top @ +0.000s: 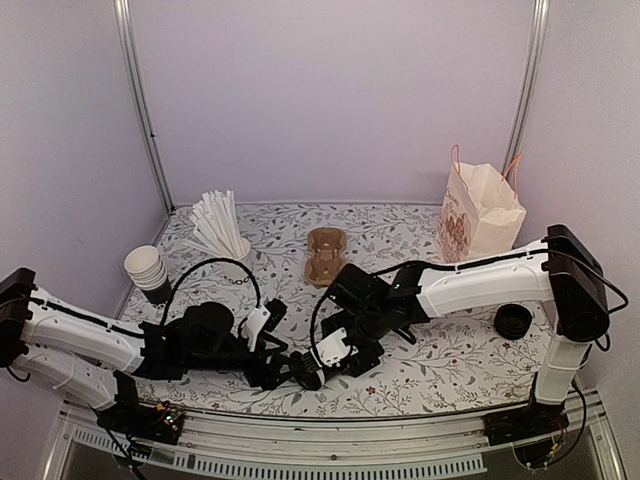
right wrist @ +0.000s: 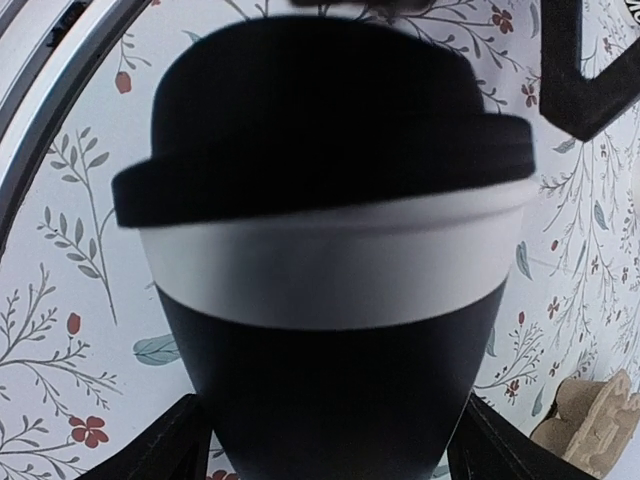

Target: Pack the takeout coffee

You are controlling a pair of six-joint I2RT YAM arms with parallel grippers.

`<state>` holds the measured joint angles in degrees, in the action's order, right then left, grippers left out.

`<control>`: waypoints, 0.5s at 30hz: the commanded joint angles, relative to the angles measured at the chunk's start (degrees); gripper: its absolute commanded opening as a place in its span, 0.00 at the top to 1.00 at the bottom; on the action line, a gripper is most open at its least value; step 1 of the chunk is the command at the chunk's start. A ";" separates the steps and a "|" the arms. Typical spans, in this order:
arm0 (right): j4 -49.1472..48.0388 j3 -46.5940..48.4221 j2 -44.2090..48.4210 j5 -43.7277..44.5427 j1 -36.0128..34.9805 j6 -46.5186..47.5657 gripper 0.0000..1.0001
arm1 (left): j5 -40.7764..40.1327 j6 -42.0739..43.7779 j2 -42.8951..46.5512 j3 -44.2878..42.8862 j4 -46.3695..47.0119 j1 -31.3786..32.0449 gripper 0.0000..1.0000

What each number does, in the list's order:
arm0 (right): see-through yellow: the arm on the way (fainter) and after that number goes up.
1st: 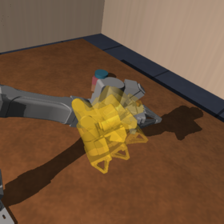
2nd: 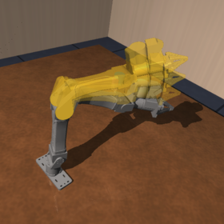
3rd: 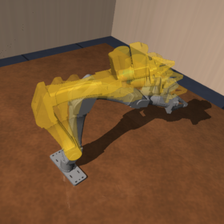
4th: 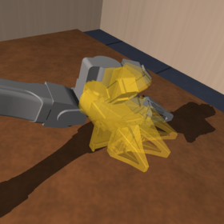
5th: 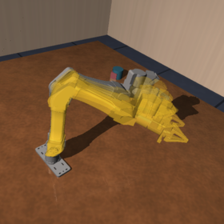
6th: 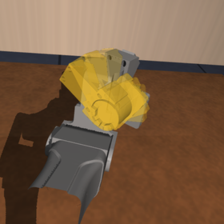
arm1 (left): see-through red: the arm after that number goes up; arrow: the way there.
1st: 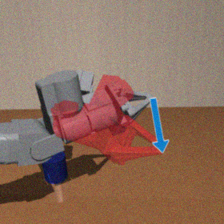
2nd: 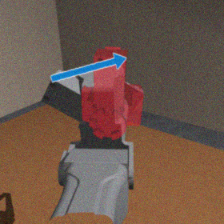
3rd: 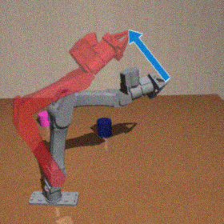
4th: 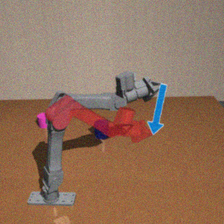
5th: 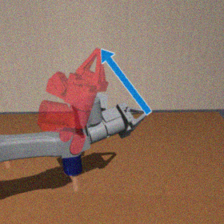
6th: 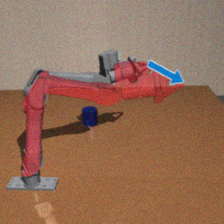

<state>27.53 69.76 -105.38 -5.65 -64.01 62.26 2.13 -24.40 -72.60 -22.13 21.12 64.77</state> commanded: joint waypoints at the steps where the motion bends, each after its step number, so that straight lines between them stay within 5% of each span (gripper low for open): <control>1: 3.08 2.32 -2.92 -0.55 -1.11 1.41 0.18 | -0.94 -1.74 3.95 2.62 -2.07 -1.08 0.24; 8: -0.05 1.27 -2.57 -3.76 -1.17 -1.18 0.27 | -1.96 -3.03 10.67 5.74 -3.39 -2.00 0.23; 15: -7.33 -4.03 1.37 -17.30 2.03 -8.37 0.34 | -1.91 -3.25 17.35 7.80 -5.27 -2.29 0.22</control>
<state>25.56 69.30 -107.48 -12.73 -63.92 59.20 0.67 -27.24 -58.76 -15.77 17.10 63.35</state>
